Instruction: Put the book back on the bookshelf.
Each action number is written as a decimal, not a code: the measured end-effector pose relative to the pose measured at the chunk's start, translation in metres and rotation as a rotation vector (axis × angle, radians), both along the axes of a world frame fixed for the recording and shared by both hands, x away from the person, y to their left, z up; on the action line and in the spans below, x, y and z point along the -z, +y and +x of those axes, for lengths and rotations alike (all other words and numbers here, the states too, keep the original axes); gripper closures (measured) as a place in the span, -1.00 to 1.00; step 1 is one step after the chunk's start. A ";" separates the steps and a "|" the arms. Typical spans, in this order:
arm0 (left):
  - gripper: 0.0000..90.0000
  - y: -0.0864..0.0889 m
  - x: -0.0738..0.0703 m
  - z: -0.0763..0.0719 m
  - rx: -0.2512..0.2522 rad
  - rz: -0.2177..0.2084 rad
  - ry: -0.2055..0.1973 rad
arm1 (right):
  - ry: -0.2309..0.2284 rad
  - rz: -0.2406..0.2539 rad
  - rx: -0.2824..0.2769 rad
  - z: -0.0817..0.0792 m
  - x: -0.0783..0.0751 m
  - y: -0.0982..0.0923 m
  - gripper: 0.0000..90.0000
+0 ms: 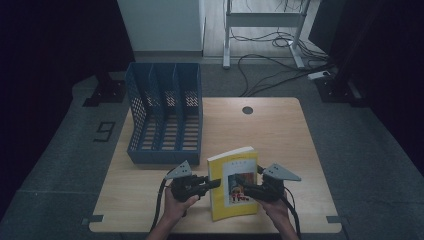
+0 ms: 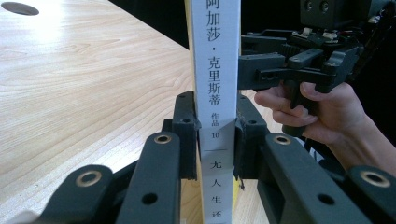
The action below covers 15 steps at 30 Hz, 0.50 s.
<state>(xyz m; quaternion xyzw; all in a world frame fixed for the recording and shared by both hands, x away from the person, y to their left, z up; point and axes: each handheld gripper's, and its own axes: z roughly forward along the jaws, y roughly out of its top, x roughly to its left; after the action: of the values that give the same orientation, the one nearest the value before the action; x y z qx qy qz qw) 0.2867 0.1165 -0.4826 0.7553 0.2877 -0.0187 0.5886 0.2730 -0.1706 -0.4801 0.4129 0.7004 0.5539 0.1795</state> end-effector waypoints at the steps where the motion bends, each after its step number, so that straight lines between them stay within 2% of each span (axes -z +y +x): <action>1: 0.66 0.000 0.000 0.000 -0.001 0.002 -0.002 | -0.002 0.000 0.001 0.000 0.000 0.000 -0.49; 9: 0.66 0.000 -0.004 -0.002 -0.003 0.014 -0.033 | -0.042 -0.013 0.005 -0.005 -0.006 0.001 -0.47; 15: 0.66 0.001 -0.003 -0.001 -0.002 0.010 -0.022 | -0.051 -0.016 0.007 -0.005 -0.005 0.002 -0.45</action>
<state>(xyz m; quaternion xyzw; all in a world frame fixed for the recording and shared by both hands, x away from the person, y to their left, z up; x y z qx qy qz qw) 0.2859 0.1173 -0.4792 0.7581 0.2821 -0.0083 0.5880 0.2681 -0.1686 -0.4747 0.3996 0.6986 0.5580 0.2023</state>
